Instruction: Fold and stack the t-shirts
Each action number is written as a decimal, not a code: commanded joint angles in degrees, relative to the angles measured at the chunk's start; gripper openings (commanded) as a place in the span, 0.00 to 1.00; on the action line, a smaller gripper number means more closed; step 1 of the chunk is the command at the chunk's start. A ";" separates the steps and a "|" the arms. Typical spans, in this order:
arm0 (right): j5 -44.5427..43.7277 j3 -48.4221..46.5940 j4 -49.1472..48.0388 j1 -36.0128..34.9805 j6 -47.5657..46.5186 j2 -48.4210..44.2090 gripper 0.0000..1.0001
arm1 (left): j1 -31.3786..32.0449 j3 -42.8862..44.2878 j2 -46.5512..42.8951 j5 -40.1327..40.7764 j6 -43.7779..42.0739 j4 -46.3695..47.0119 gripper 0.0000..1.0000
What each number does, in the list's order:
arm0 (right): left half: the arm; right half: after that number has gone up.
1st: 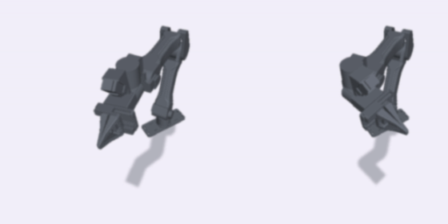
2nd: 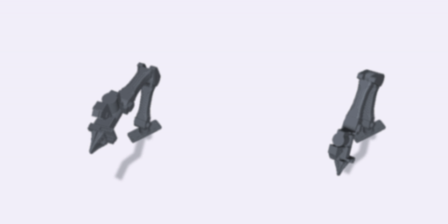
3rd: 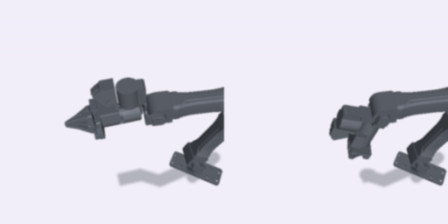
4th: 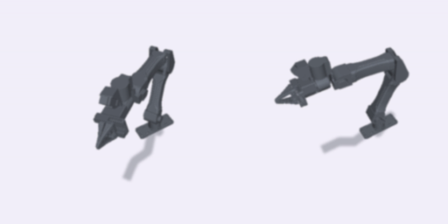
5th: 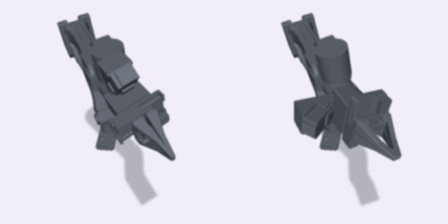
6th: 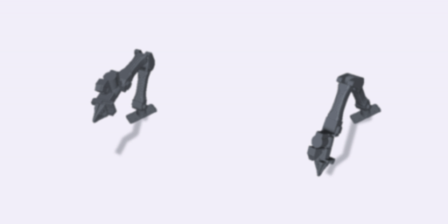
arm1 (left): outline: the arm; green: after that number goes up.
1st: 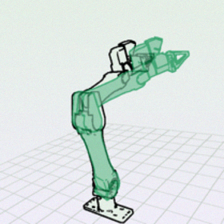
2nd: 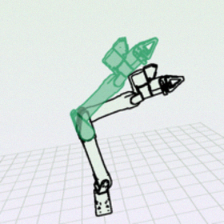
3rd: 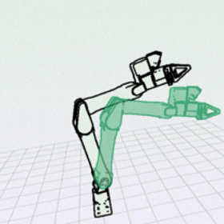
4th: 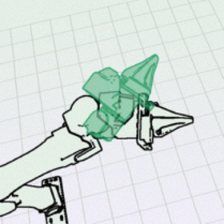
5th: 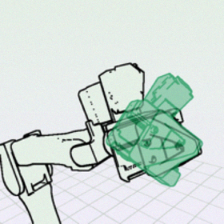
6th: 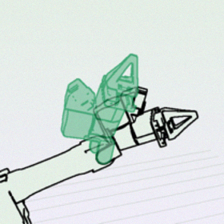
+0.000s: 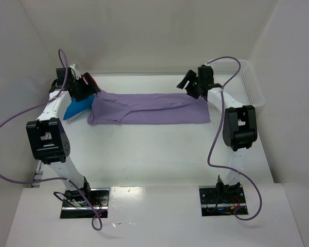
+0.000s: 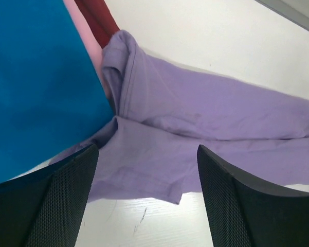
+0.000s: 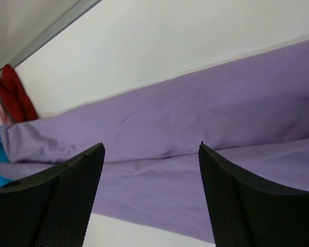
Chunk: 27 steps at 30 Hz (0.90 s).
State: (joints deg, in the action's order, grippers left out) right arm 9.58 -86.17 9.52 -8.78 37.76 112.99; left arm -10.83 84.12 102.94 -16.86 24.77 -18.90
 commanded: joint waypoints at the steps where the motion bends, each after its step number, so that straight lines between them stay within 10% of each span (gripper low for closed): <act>1: 4.48 -0.93 -4.16 -3.17 -0.59 -3.74 0.79 | -0.33 -2.71 -4.14 -0.98 -4.21 -2.73 0.85; 27: 8.08 -11.29 -8.73 -27.16 12.34 15.59 0.76 | -0.33 -7.30 0.51 0.08 -7.72 0.96 0.85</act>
State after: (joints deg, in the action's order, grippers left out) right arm 17.39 -92.97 4.12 -34.57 47.68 127.22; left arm -10.85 77.32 102.76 -16.40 19.03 -20.84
